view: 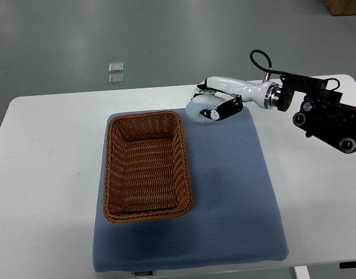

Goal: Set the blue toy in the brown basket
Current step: 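Lift the toy and carry it over the wicker basket, then open the right hand to release the toy into the basket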

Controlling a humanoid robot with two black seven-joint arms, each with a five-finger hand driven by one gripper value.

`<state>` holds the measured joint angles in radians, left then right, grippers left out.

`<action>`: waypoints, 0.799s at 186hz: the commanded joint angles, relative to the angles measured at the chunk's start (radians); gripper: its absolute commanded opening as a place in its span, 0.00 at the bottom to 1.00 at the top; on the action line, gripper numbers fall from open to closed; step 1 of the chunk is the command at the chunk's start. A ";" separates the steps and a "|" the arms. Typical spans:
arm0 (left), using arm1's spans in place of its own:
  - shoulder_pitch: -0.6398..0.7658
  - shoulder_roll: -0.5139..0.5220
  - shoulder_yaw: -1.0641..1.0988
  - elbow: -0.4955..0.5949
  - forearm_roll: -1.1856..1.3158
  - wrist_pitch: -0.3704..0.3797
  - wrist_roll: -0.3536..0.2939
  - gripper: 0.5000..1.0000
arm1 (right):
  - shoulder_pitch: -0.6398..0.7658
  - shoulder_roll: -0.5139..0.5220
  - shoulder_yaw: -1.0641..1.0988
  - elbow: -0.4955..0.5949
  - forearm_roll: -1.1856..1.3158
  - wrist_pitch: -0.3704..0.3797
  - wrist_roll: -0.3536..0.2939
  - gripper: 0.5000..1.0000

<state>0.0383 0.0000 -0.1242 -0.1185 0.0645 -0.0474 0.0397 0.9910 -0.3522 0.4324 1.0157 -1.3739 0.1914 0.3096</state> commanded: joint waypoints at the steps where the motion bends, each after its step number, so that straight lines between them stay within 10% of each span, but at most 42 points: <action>1: 0.000 0.000 0.000 -0.001 0.000 0.000 0.000 1.00 | 0.024 0.088 -0.001 -0.003 0.004 0.000 -0.006 0.00; 97: 0.000 0.000 0.000 -0.001 0.000 0.000 0.000 1.00 | -0.031 0.349 -0.018 -0.138 0.001 -0.010 -0.033 0.00; 149: 0.000 0.000 0.000 -0.001 0.000 0.000 0.000 1.00 | -0.068 0.348 -0.020 -0.140 0.006 -0.009 -0.049 0.65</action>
<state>0.0384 0.0000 -0.1243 -0.1197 0.0645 -0.0478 0.0400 0.9295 -0.0046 0.4116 0.8764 -1.3708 0.1821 0.2613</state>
